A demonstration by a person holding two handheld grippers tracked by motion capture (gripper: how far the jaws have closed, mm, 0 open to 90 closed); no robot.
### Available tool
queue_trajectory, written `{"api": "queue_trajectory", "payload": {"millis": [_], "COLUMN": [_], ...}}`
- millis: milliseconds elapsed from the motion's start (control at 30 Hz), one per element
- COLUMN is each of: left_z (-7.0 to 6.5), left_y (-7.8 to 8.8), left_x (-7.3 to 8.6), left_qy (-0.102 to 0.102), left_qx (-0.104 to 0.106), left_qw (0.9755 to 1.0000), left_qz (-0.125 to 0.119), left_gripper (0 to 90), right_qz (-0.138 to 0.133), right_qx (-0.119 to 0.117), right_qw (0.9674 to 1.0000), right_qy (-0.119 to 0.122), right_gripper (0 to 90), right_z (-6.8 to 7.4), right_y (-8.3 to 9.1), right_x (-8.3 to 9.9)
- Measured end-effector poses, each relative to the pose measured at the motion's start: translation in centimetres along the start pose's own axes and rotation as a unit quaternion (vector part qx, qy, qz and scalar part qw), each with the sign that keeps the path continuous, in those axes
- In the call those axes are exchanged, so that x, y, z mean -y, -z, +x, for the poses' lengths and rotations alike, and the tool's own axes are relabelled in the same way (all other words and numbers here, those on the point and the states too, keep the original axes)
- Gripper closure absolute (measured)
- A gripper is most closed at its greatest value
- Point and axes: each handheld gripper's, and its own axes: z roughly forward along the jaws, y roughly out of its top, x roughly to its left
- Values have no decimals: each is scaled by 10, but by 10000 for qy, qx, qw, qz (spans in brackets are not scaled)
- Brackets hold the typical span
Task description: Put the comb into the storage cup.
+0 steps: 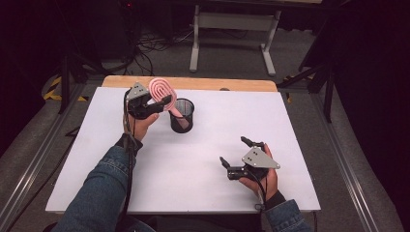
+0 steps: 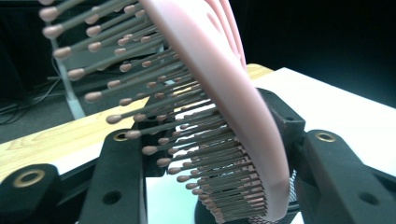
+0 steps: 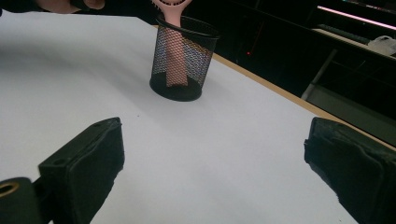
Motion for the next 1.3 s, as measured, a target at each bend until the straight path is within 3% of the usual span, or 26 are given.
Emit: {"api": "queue_trajectory", "payload": {"millis": [100,333,433,833,1300], "left_z": [-2,-1,1,2,-4], "left_y": [0,3,6,10,11], "left_x": [-1,-3,-4,-7,-12], "left_qy": [-96,-54,11,-55,-288], "left_qx": [-103,-247,-262,-342,-428], "left_qw": [9999,9997,9996,9993,9984], "left_qz": [99,18,-65,-118,-219], "left_gripper": [474,401,384,315,274], "right_qz": [17,27,37,33,41], "right_qx": [-7,-14,-29,-40,-51], "right_qw": [10000,10000,10000,10000,10000], "right_qy": [17,25,28,21,23], "right_gripper": [54,54,54,54,54], "right_z": [0,0,1,1,0], "right_y": [0,-1,-1,-1,-1], "right_x": [0,0,0,1,1]}}
